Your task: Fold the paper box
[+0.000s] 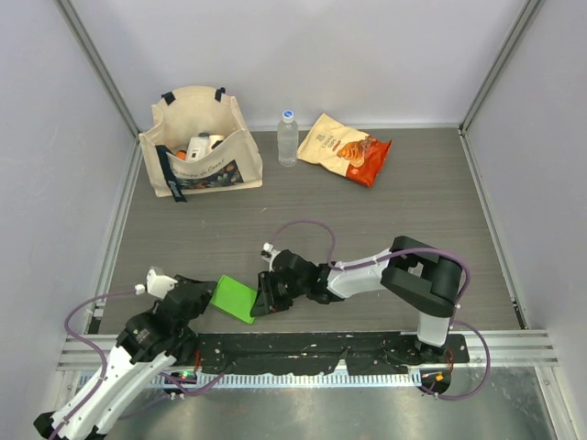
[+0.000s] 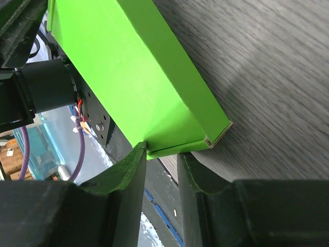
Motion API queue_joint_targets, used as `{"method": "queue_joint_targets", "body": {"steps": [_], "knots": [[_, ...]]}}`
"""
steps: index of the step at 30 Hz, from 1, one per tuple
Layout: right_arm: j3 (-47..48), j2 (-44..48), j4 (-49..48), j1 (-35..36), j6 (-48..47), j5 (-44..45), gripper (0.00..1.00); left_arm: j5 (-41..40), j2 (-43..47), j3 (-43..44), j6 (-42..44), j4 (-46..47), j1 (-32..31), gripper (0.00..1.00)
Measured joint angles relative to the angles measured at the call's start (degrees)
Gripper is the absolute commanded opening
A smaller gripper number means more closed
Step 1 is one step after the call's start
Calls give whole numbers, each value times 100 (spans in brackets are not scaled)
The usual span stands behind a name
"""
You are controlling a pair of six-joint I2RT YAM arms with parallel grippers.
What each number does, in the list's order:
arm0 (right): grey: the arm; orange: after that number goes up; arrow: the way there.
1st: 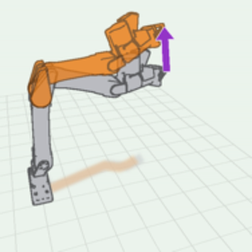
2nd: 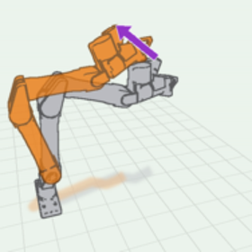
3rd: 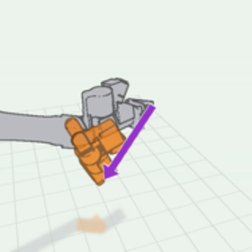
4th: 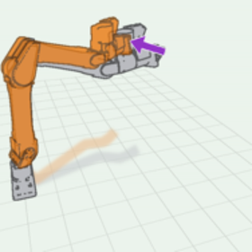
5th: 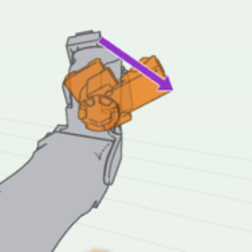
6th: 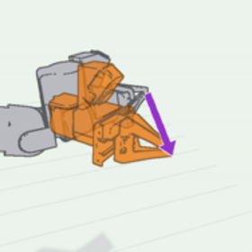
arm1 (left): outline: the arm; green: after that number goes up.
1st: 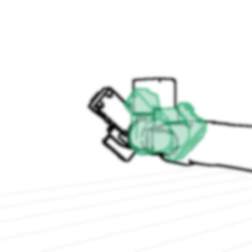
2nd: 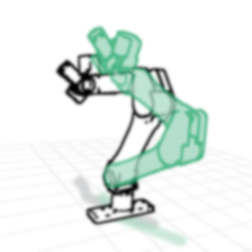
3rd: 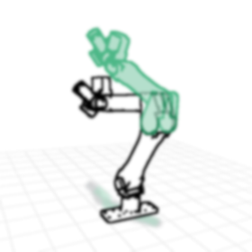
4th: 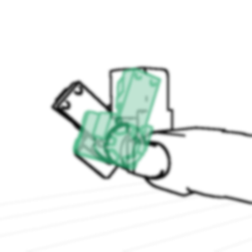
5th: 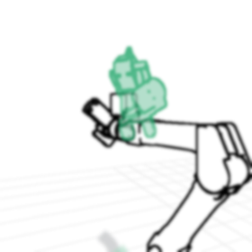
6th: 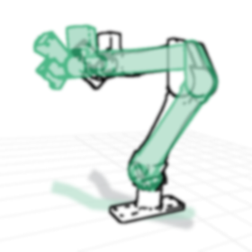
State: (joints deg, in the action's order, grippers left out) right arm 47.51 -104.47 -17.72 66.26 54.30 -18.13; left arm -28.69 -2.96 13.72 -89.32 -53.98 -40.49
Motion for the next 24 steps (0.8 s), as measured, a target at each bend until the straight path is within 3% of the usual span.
{"method": "queue_joint_targets", "body": {"steps": [2,4,5,8,17,24], "knots": [[85,-20,129,2,-31,-9,37,-15,4,13,-157,-20,-2,22],[155,-20,282,-4,-59,26,38,-20,2,22,-262,-33,-2,33],[177,-17,323,-20,-61,55,39,-24,2,26,-330,-39,-2,44],[179,-15,337,-61,-66,111,41,-15,2,39,-501,-61,-2,54],[184,44,363,-282,-356,264,52,-179,35,282,-273,-267,-46,58],[470,153,1023,-533,-988,645,55,-527,-861,1255,612,-221,-70,58]]}}
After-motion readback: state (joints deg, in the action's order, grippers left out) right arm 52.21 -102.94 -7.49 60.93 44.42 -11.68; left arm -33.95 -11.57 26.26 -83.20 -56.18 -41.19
